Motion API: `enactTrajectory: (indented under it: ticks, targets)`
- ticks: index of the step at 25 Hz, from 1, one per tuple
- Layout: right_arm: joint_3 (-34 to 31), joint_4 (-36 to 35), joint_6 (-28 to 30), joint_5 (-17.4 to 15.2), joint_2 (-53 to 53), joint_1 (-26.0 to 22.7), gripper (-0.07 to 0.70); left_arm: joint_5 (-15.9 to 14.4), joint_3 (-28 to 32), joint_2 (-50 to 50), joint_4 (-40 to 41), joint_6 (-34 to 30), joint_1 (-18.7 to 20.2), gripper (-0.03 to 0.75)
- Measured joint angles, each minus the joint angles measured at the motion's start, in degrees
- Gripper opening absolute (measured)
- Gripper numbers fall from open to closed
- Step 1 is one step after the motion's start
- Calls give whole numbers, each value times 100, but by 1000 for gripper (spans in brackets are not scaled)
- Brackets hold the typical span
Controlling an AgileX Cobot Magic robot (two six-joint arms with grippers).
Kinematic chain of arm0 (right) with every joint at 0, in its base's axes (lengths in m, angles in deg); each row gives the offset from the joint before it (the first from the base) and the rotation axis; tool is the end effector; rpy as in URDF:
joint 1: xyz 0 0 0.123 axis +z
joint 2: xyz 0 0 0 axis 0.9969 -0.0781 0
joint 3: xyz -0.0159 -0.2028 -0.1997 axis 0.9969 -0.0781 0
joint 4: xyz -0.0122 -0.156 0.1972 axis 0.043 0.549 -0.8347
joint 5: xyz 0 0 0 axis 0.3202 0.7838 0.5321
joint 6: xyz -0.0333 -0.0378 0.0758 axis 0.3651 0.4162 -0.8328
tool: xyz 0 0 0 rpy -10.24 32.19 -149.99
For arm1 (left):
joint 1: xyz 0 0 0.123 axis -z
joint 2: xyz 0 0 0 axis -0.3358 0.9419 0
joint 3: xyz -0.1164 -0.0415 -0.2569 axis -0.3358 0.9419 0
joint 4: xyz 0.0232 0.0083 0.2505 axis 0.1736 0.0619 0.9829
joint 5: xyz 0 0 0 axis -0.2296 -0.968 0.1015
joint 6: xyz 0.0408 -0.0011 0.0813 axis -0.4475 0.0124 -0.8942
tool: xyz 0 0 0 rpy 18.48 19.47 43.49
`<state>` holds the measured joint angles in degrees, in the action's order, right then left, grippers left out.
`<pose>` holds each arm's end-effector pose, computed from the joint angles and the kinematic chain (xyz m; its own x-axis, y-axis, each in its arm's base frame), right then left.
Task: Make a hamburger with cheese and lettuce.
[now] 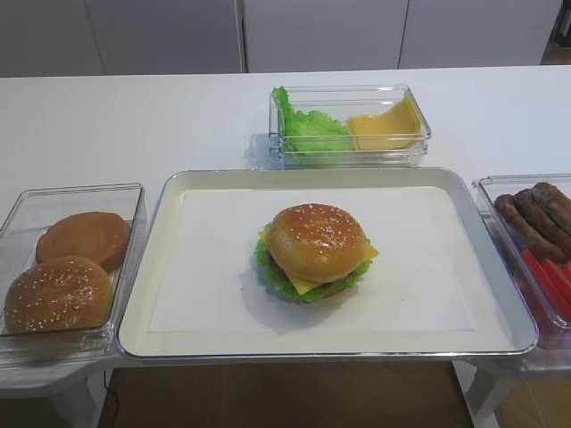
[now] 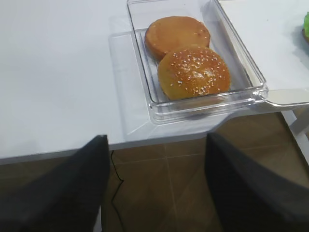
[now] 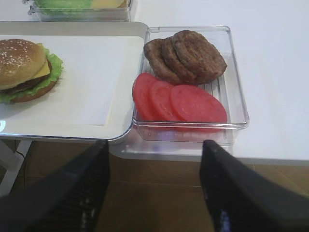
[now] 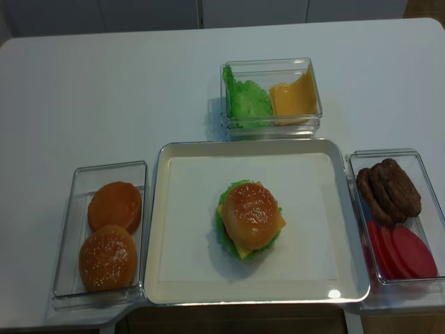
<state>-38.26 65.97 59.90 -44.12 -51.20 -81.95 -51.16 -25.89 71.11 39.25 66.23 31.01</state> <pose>-0.0101 0.0123 0.2697 -0.5051 0.0079 -0.8630 -0.1645 0.9807 0.1053 -0.0109 0.0110 0.2650 -0.5602 -0.0475 -0.8270 0.0319 0.9964 -0.0788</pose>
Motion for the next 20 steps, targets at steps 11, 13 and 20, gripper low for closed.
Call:
enactTrajectory:
  ticks: [11,13,20]
  targets:
    - [0,0,0,0,0,0,447,0,0,0,0,-13,-56,459]
    - [0,0,0,0,0,0,447,0,0,0,0,-13,-151,459]
    - [0,0,0,0,0,0,447,0,0,0,0,-13,-408,459]
